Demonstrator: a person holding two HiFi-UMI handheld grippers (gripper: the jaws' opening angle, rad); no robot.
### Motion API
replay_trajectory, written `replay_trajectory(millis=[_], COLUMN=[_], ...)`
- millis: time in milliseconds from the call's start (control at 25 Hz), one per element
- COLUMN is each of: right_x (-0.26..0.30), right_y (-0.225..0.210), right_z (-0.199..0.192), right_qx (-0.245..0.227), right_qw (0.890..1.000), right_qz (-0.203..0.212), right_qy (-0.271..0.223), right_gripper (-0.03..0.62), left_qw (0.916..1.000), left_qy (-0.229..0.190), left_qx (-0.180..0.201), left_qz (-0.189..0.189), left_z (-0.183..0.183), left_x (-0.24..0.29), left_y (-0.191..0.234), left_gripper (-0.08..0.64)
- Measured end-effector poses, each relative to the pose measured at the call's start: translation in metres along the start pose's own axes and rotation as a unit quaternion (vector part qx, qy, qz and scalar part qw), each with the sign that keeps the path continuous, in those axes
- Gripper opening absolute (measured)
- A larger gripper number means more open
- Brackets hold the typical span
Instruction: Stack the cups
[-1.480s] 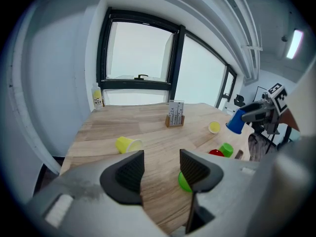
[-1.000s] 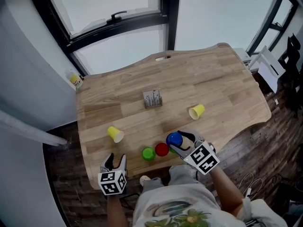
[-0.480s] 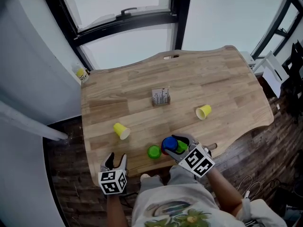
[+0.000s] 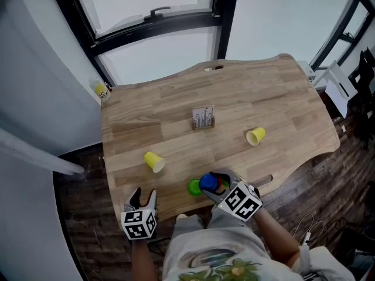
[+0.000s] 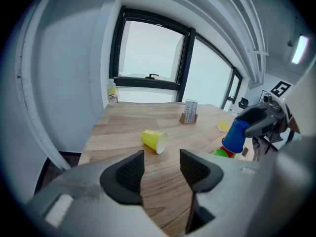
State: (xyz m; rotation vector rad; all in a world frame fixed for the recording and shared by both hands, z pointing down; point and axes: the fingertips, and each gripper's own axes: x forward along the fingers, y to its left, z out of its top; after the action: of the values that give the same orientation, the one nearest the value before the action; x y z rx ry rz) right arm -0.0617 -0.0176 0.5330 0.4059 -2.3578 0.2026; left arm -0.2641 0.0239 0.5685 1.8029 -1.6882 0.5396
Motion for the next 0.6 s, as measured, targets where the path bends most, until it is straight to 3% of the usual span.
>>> replay_trajectory(millis=[600], right_x=[0.010], right_y=[0.003], right_z=[-0.003], right_qx=[0.010], right_qw=[1.000], right_qz=[-0.018], right_qy=[-0.001], right_gripper=[0.235], left_qw=[0.9997], left_qy=[0.010], left_qx=[0.015], left_qz=[-0.017], left_z=[0.002], left_x=[0.010], left_y=[0.011], left_gripper=[0.238])
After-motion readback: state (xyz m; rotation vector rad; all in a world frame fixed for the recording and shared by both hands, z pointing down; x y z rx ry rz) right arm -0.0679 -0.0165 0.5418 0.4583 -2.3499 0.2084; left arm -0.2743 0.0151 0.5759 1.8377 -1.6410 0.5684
